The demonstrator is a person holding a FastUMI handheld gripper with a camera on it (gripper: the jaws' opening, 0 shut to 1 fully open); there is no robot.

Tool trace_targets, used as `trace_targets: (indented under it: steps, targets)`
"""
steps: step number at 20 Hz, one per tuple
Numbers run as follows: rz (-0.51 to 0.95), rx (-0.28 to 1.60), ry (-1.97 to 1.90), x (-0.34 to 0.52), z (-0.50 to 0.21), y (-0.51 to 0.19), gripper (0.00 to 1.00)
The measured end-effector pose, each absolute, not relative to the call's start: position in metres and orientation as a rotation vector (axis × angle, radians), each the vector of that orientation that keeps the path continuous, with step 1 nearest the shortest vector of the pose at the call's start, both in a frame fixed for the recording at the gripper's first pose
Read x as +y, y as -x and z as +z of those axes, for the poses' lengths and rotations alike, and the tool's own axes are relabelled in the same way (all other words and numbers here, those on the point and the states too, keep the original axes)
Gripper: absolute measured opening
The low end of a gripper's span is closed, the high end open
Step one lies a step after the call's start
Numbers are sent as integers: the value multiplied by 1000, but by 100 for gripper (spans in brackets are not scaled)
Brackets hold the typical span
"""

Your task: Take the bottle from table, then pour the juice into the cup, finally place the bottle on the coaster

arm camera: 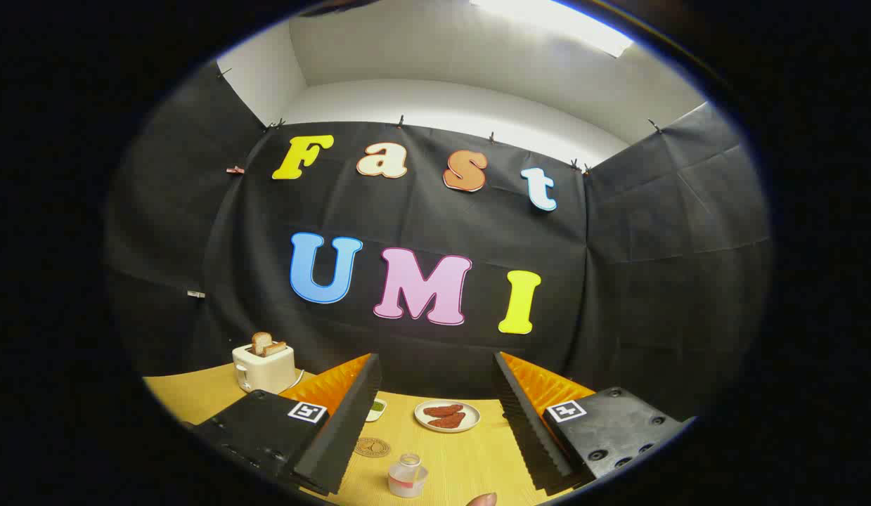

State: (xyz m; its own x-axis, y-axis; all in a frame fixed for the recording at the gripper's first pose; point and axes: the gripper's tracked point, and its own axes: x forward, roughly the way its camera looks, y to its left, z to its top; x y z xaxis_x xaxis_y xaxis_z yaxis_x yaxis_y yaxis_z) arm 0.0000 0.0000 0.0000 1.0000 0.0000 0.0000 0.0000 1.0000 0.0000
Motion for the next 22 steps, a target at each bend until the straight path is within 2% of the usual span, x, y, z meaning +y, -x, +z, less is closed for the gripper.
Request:
trace_targets:
  steps: [22]
  targets:
    - [42,-17,-32,12,-20,7,97]
